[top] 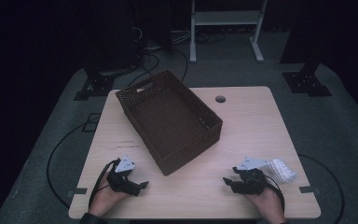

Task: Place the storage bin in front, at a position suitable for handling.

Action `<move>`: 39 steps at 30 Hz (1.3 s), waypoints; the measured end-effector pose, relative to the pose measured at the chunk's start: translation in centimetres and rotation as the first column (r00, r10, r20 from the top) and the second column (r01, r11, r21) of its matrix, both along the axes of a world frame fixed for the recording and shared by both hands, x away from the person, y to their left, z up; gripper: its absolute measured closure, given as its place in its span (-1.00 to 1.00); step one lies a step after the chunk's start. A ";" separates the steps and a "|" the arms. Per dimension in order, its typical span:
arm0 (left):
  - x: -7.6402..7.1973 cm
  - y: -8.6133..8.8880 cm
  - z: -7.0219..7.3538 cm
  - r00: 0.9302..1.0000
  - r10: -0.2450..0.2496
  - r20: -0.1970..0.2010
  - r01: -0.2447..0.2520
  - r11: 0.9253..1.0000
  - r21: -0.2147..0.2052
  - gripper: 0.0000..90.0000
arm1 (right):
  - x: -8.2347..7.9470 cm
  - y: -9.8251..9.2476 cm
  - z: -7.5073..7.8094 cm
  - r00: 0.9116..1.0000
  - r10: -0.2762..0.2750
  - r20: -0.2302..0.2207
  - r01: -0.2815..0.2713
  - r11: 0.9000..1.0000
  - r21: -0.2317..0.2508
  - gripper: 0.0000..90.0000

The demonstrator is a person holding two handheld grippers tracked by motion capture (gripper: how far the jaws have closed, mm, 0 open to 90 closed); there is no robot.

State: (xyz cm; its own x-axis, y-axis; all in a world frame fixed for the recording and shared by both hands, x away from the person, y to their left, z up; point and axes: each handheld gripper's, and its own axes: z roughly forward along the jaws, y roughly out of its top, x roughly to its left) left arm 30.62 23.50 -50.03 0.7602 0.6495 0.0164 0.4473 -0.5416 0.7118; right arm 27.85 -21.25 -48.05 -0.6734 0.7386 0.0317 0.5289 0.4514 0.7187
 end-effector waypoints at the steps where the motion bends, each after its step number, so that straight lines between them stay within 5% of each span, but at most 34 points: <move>1: 0.0 0.0 0.0 1.000 0.000 0.000 0.000 1.000 0.000 -1.00 | 0.0 0.0 0.0 1.000 0.000 0.000 0.000 1.000 0.000 -0.09; 39: 0.0 0.0 0.0 1.000 -0.002 -0.001 0.002 1.000 0.005 -1.00 | 4.3 0.7 6.6 0.997 -0.011 0.080 0.008 0.999 0.047 0.22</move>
